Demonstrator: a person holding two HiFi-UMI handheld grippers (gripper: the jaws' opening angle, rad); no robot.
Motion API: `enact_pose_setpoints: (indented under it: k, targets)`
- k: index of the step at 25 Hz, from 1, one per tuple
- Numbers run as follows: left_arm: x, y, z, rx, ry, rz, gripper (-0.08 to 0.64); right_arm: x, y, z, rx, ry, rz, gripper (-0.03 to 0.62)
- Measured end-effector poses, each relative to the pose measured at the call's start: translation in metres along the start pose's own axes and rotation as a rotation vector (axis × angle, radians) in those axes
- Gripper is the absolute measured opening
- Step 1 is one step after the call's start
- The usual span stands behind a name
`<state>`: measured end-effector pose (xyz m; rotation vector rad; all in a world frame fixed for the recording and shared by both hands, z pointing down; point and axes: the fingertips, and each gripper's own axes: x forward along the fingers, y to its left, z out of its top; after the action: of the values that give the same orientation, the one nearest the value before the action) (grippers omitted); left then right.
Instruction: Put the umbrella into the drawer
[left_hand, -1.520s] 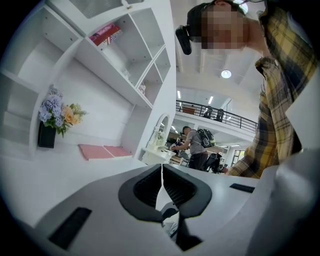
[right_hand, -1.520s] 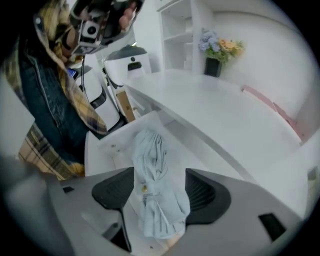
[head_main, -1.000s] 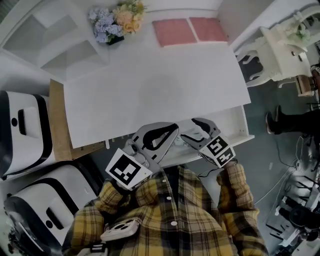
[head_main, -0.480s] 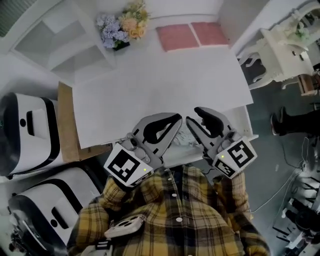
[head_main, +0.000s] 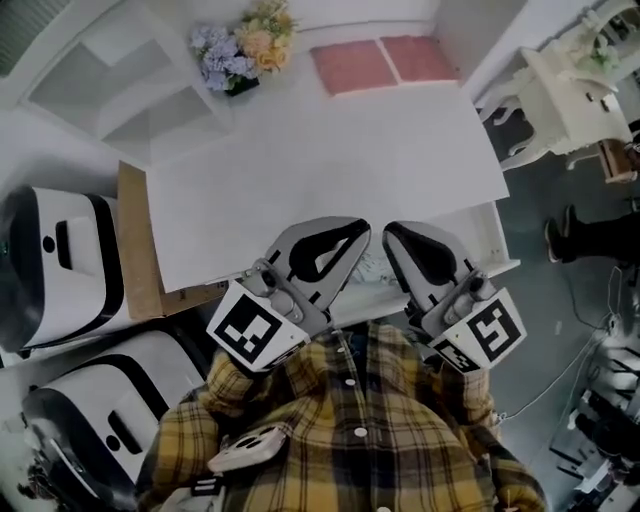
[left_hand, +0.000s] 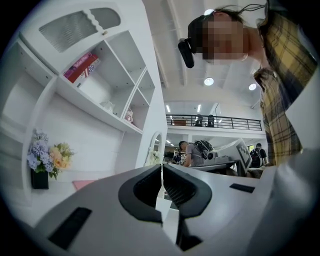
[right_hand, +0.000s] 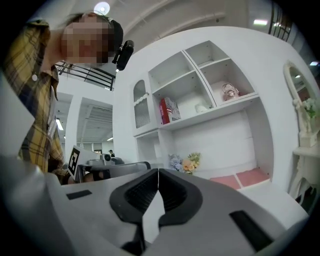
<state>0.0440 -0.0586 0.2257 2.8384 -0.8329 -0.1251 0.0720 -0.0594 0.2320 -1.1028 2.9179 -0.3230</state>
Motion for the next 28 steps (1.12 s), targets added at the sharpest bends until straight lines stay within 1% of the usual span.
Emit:
enact_pose_setpoints:
  k: [7,10,14,22,28]
  targets:
    - [0.003,-0.001,-0.009,0.025,0.072,-0.047,0.026,-0.004,-0.012,-0.007,0.040,0.024,-0.004,0.017]
    - [0.003,-0.002,-0.011,0.001,0.077,-0.068,0.026,-0.003,-0.014,-0.011,0.046,0.040,-0.012,0.017]
    - [0.004,-0.001,-0.015,0.009,0.090,-0.088,0.026,0.000,-0.015,-0.017,0.055,0.050,-0.005,0.017]
    - [0.005,0.000,-0.018,-0.005,0.098,-0.090,0.026,0.000,-0.016,-0.017,0.061,0.045,-0.008,0.015]
    - [0.004,-0.001,-0.015,0.001,0.095,-0.098,0.026,0.001,-0.014,-0.017,0.052,0.052,-0.011,0.015]
